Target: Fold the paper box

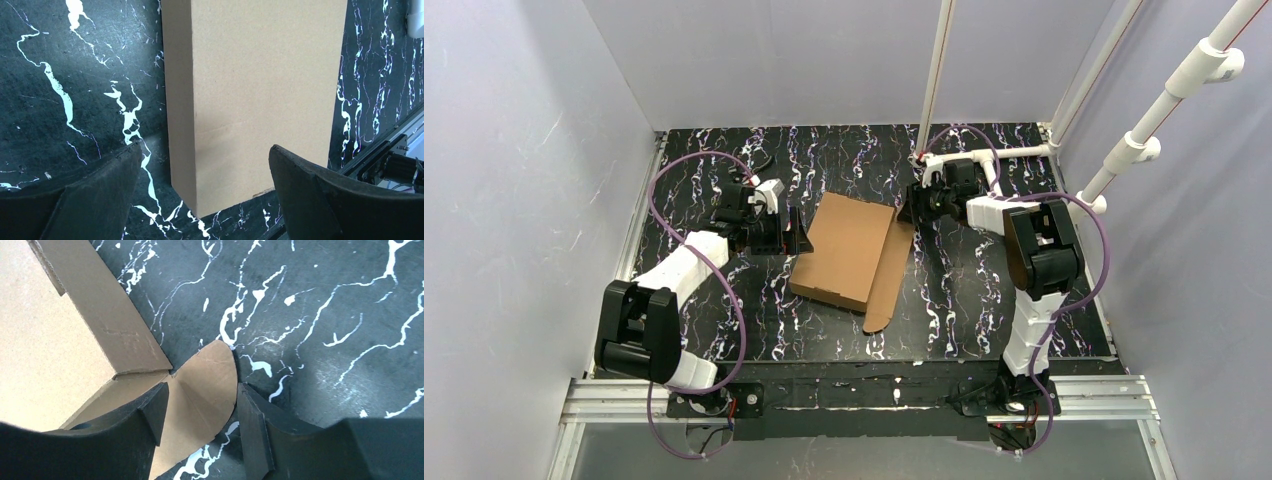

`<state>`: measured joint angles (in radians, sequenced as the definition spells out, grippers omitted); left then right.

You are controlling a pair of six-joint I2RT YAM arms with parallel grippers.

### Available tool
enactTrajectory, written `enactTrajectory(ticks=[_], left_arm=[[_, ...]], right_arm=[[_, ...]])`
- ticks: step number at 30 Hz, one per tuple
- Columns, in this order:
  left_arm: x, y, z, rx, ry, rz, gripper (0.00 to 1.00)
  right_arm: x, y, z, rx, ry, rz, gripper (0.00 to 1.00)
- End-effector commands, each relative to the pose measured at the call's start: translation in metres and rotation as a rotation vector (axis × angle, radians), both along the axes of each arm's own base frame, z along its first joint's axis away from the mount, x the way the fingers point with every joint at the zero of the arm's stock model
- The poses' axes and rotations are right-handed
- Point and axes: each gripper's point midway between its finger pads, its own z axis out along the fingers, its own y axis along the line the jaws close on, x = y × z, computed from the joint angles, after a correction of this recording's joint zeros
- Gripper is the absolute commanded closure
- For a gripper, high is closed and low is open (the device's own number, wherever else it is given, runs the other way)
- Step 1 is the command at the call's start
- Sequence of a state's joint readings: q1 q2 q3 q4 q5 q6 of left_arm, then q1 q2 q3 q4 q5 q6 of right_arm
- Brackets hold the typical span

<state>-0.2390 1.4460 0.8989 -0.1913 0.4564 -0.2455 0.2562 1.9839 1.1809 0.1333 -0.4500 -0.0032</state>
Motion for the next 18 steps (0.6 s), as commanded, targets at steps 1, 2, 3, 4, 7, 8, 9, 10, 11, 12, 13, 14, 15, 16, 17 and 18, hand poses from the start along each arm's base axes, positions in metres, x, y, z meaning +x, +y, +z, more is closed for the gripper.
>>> enactTrajectory(ticks=[1,2,3,4,7,8,9,10,11,12,13,14,15,16,17,18], left_arm=[[0.002,-0.006,0.013,-0.011,-0.027,-0.037,0.03],[0.001,-0.007,0.014,-0.012,-0.031,-0.040,0.03],[0.001,-0.006,0.014,-0.011,-0.032,-0.042,0.03],[0.001,-0.006,0.014,-0.010,-0.036,-0.042,0.03],[0.001,-0.006,0.016,-0.009,-0.042,-0.042,0.03],[0.001,-0.006,0.017,-0.011,-0.043,-0.043,0.03],[0.001,-0.006,0.017,-0.010,-0.044,-0.042,0.03],[0.001,-0.006,0.016,-0.010,-0.041,-0.042,0.03],[0.001,-0.006,0.016,-0.010,-0.043,-0.043,0.03],[0.001,-0.006,0.016,-0.009,-0.042,-0.042,0.03],[0.001,-0.006,0.016,-0.009,-0.042,-0.043,0.03],[0.001,-0.006,0.016,-0.008,-0.042,-0.044,0.03],[0.001,-0.006,0.015,-0.009,-0.040,-0.044,0.03],[0.000,-0.006,0.015,-0.009,-0.039,-0.045,0.03],[0.001,-0.006,0.014,-0.009,-0.038,-0.045,0.03],[0.001,-0.006,0.014,-0.009,-0.036,-0.046,0.03]], right_arm=[[-0.018,0.006,-0.002,0.063,0.036,0.060,0.40],[-0.019,0.005,0.002,0.075,0.027,0.064,0.41],[-0.019,0.004,0.006,0.086,0.018,0.068,0.41],[-0.020,0.003,0.009,0.097,0.012,0.072,0.42],[-0.025,0.004,0.021,0.136,-0.007,0.095,0.44],[-0.028,0.005,0.025,0.148,-0.013,0.106,0.44],[-0.030,0.006,0.028,0.159,-0.019,0.115,0.44],[-0.033,0.007,0.032,0.169,-0.026,0.127,0.45],[-0.035,0.008,0.034,0.176,-0.030,0.136,0.46],[-0.036,0.009,0.037,0.181,-0.036,0.142,0.46],[-0.037,0.009,0.039,0.185,-0.035,0.149,0.46],[-0.038,0.010,0.040,0.188,-0.035,0.156,0.46],[-0.039,0.011,0.040,0.191,-0.035,0.162,0.46],[-0.040,0.012,0.042,0.196,-0.037,0.169,0.46],[-0.041,0.013,0.042,0.203,-0.035,0.178,0.47],[-0.042,0.013,0.044,0.208,-0.036,0.185,0.47]])
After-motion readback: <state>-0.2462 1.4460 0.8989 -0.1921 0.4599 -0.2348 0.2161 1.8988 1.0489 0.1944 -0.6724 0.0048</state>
